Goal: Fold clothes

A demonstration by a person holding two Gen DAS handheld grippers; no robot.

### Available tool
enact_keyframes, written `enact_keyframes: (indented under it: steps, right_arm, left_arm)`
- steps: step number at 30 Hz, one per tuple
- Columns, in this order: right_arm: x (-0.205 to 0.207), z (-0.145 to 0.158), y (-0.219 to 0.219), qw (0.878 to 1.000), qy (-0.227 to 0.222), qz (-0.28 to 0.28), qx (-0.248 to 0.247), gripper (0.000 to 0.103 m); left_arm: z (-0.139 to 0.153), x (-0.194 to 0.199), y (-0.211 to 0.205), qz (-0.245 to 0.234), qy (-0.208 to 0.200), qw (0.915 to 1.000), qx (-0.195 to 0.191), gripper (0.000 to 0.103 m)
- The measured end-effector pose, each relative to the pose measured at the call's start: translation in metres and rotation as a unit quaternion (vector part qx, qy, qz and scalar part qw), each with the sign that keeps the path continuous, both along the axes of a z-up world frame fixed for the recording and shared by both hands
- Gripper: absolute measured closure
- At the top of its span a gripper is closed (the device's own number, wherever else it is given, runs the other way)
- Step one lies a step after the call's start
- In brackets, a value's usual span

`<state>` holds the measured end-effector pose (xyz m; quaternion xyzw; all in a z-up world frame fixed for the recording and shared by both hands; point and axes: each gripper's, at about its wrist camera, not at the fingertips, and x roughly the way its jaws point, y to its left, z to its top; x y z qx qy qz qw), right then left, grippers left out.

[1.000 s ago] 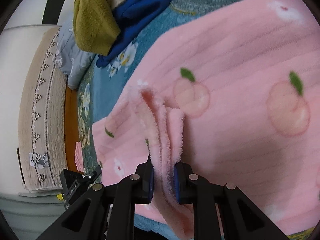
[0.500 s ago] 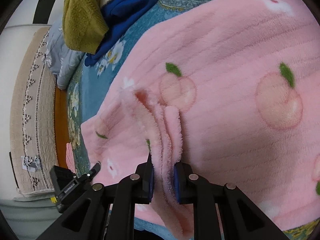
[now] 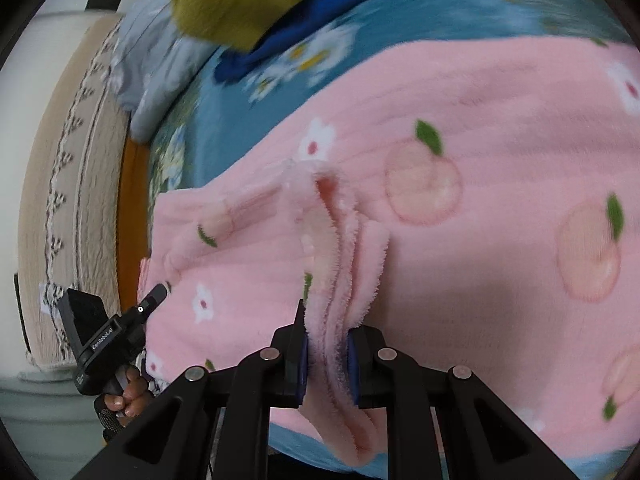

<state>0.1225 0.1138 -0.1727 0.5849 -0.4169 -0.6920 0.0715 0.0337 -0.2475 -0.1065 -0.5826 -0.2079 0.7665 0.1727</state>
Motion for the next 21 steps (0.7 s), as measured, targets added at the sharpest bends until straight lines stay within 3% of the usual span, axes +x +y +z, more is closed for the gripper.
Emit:
enact_keyframes:
  steps: [4, 6, 13, 18, 21]
  right_arm:
    - [-0.022, 0.001, -0.049, 0.999, 0.009, 0.033, -0.017, 0.086]
    - [-0.025, -0.003, -0.066, 0.999, 0.004, 0.045, -0.011, 0.086]
    - [-0.012, -0.025, -0.061, 1.0, -0.024, 0.017, -0.002, 0.086]
    - [-0.015, -0.015, -0.064, 0.999, -0.015, 0.033, 0.015, 0.086]
    - [-0.025, 0.004, -0.068, 0.999, 0.012, 0.04, 0.024, 0.086]
  left_arm:
    - [0.005, 0.001, -0.047, 0.016, 0.021, 0.9995, -0.02, 0.09]
    - [-0.005, 0.004, -0.062, 0.025, 0.008, 0.9993, -0.028, 0.089]
    - [-0.058, 0.024, -0.062, 0.029, -0.024, 0.9978, -0.055, 0.088]
    - [-0.059, 0.029, -0.068, 0.053, -0.032, 0.9972, -0.042, 0.079]
    - [-0.042, 0.037, -0.081, 0.074, -0.008, 0.9961, -0.048, 0.078]
